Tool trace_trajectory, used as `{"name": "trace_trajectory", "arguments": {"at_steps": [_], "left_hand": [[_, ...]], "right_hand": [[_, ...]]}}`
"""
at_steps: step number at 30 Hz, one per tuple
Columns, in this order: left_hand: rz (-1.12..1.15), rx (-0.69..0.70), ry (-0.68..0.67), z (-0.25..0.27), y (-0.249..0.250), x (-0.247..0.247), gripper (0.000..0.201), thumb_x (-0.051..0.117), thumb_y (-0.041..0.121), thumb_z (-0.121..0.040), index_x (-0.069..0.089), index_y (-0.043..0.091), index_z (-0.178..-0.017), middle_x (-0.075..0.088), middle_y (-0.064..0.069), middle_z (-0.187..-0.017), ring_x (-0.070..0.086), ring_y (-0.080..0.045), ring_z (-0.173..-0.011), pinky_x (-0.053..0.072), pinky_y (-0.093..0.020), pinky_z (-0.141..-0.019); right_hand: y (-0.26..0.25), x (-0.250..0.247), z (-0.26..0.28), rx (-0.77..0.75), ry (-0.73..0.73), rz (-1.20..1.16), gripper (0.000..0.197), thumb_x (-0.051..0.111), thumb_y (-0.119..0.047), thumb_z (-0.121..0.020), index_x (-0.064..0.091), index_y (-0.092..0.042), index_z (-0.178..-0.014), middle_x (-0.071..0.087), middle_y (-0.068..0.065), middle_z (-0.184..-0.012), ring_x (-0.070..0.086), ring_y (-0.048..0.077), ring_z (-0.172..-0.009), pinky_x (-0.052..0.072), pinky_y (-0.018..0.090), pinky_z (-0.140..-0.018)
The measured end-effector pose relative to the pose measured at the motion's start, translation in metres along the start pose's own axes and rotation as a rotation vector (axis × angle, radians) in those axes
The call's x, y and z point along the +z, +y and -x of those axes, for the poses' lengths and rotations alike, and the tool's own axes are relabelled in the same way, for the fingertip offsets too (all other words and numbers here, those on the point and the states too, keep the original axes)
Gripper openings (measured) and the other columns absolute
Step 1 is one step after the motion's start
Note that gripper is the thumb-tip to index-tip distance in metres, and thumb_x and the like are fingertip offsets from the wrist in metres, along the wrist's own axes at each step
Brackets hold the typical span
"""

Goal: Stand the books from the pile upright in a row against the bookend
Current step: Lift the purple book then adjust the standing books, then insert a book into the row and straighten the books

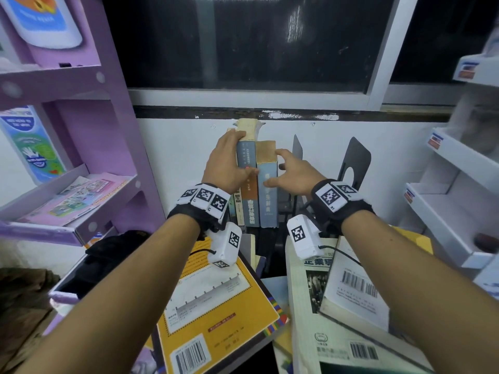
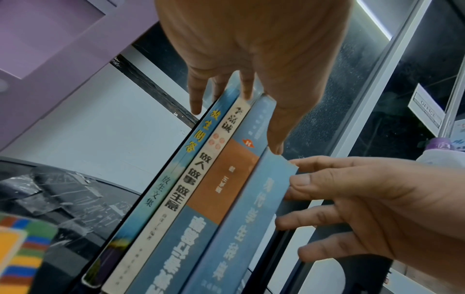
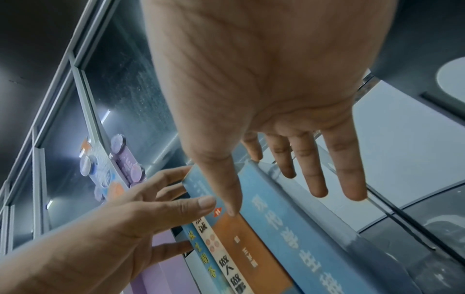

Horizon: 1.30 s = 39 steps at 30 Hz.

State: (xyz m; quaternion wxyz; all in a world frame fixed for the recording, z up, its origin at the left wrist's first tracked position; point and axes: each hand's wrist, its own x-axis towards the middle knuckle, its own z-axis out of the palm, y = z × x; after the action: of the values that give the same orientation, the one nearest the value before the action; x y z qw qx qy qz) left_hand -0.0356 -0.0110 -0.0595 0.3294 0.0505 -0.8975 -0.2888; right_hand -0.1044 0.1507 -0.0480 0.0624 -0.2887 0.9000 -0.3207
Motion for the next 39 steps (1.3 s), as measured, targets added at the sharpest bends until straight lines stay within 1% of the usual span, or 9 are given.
{"name": "trace_trajectory", "arguments": {"at_steps": [5,11,14,19,25,28,32,36,39], "left_hand": [[-0.089,-0.043,-0.001,0.014,0.015,-0.009,0.084,0.078,0.029,-0.076,0.033,0.016,-0.145,0.025,-0.006,-0.155,0.026,-0.023,-0.142,0.028,-0.039,-0.114],[-0.105,-0.001,-0.043,0.037,0.044,-0.010,0.081,0.076,0.031,-0.077,0.033,0.020,-0.146,0.025,-0.005,-0.156,0.028,-0.025,-0.142,0.030,-0.044,-0.113],[-0.098,0.021,-0.106,0.052,0.063,-0.006,0.078,0.073,0.033,-0.080,0.033,0.020,-0.146,0.025,-0.003,-0.156,0.028,-0.022,-0.141,0.031,-0.042,-0.113],[-0.063,-0.002,-0.252,0.073,0.093,0.006,0.074,0.067,0.038,-0.086,0.031,0.019,-0.147,0.028,-0.004,-0.155,0.032,-0.027,-0.139,0.031,-0.041,-0.112],[0.009,-0.108,-0.482,0.089,0.118,0.029,0.075,0.059,0.044,-0.090,0.022,0.021,-0.151,0.025,-0.007,-0.157,0.032,-0.026,-0.140,0.031,-0.034,-0.106],[0.064,-0.165,-0.579,0.094,0.125,0.042,0.077,0.059,0.043,-0.091,0.021,0.017,-0.151,0.033,-0.010,-0.153,0.039,-0.025,-0.134,0.034,-0.026,-0.095],[0.118,-0.268,-0.677,0.099,0.135,0.056,0.076,0.058,0.047,-0.090,0.021,0.019,-0.150,0.036,-0.009,-0.152,0.041,-0.027,-0.133,0.034,-0.037,-0.109],[0.180,-0.332,-0.761,0.102,0.146,0.066,0.074,0.056,0.040,-0.094,0.018,0.015,-0.151,0.032,-0.008,-0.154,0.040,-0.025,-0.134,0.030,-0.025,-0.101],[0.130,-0.358,-0.832,0.104,0.146,0.074,0.079,0.055,0.052,-0.090,0.016,0.021,-0.152,0.019,-0.004,-0.160,0.029,-0.026,-0.142,0.024,-0.042,-0.115]], "right_hand": [[0.001,-0.017,0.024,0.080,-0.045,0.060,0.076,0.071,-0.040,-0.083,0.032,-0.022,-0.146,0.053,0.010,-0.137,0.056,0.026,-0.113,0.044,0.027,-0.070],[0.008,-0.033,0.064,0.160,-0.091,0.074,0.061,0.066,-0.038,-0.088,0.043,-0.014,-0.139,0.057,0.001,-0.098,0.055,0.020,-0.088,0.043,0.026,-0.064],[0.011,-0.038,0.082,0.196,-0.104,0.051,0.058,0.067,-0.038,-0.087,0.046,-0.011,-0.134,0.051,-0.004,-0.080,0.055,0.022,-0.083,0.048,0.032,-0.072],[0.017,-0.048,0.114,0.213,-0.085,0.118,0.050,0.064,-0.041,-0.088,0.054,-0.013,-0.128,0.060,0.005,-0.118,0.059,0.024,-0.108,0.051,0.039,-0.091],[0.034,-0.063,0.145,0.263,-0.108,0.145,0.050,0.059,-0.043,-0.091,0.053,-0.011,-0.129,0.054,0.005,-0.129,0.054,0.026,-0.113,0.050,0.040,-0.093],[0.046,-0.069,0.158,0.267,-0.099,0.155,0.046,0.056,-0.040,-0.094,0.058,-0.007,-0.125,0.055,0.006,-0.130,0.053,0.025,-0.113,0.048,0.035,-0.089],[0.064,-0.079,0.172,0.328,-0.081,0.156,0.043,0.055,-0.036,-0.096,0.059,-0.005,-0.125,0.058,0.010,-0.128,0.056,0.027,-0.110,0.043,0.026,-0.071],[0.084,-0.086,0.183,0.391,-0.048,0.194,0.047,0.054,-0.037,-0.096,0.057,-0.001,-0.126,0.058,0.014,-0.129,0.055,0.031,-0.118,0.046,0.037,-0.094],[0.104,-0.090,0.185,0.430,-0.064,0.178,0.049,0.058,-0.044,-0.092,0.065,-0.001,-0.114,0.064,0.013,-0.121,0.059,0.031,-0.114,0.045,0.040,-0.097]]}}
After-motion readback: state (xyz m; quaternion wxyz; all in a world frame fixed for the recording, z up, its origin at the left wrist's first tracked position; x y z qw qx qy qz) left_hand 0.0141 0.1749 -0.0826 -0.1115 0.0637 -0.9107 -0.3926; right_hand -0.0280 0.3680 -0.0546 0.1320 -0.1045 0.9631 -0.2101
